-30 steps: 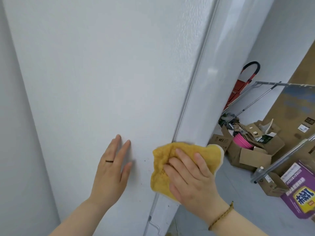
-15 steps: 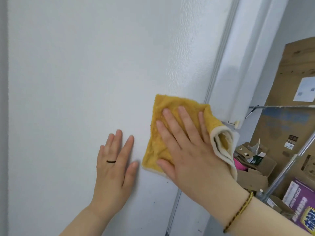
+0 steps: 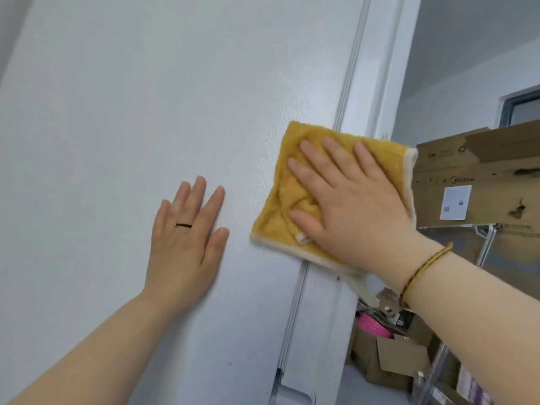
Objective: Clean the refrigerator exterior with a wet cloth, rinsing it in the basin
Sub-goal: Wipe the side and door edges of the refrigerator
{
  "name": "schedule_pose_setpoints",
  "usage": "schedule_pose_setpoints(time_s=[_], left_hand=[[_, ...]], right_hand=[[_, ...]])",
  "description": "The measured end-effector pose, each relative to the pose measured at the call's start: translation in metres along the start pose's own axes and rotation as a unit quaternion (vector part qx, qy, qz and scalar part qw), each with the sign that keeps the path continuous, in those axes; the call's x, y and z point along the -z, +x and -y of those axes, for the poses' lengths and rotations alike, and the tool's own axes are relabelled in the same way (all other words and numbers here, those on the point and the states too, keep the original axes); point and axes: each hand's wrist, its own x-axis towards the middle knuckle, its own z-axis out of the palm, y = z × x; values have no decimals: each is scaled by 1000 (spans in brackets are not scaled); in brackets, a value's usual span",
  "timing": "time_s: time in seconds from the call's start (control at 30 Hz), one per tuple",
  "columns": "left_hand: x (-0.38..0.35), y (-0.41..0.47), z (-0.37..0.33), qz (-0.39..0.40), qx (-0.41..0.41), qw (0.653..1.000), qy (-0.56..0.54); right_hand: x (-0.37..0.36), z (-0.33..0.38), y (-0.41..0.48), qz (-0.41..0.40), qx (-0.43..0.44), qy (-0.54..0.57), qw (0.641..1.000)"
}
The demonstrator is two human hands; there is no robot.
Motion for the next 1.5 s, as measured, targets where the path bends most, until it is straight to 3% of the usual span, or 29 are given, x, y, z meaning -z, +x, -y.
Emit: schedule_pose_setpoints(time_s=[0.1,0.2,0.37,0.5,0.67,0.87,1.03,1.17,1.33,1.43,1.5], left_hand=[[1,0,0,-7,-10,1000,4],[0,-1,2,-28,-28,999,11],[-2,0,3,-49,-33,998,15],[-2,0,4,-35,-36,999,7],[-4,-1,4,-45,-37,998,11],[-4,0,6,-50,-41,998,11],[-4,-1,6,-50,-42,998,13],[-4,-1,7,-45,-46,998,12],[-1,0,11,-41,-59,997,13],[0,-1,10,-36,-56,998,8],[0,-2,9,-31,-50,998,3]], right_hand=[[1,-2,13,-8,-63,-18,998],[-4,26,-18,-14,-47,-10,999],[-6,63,-92,62,114,25,991],[-2,24,-83,55,199,14,978],[3,-40,-32,-39,89,-6,995],[-9,0,-60,-138,29,79,987],[-12,36,-114,-107,124,97,982],[-8,6,-96,-79,202,45,975],[-6,-27,-46,-114,82,38,989],[-8,0,-61,-128,-4,74,989],[-9,32,-93,-105,-3,96,990]])
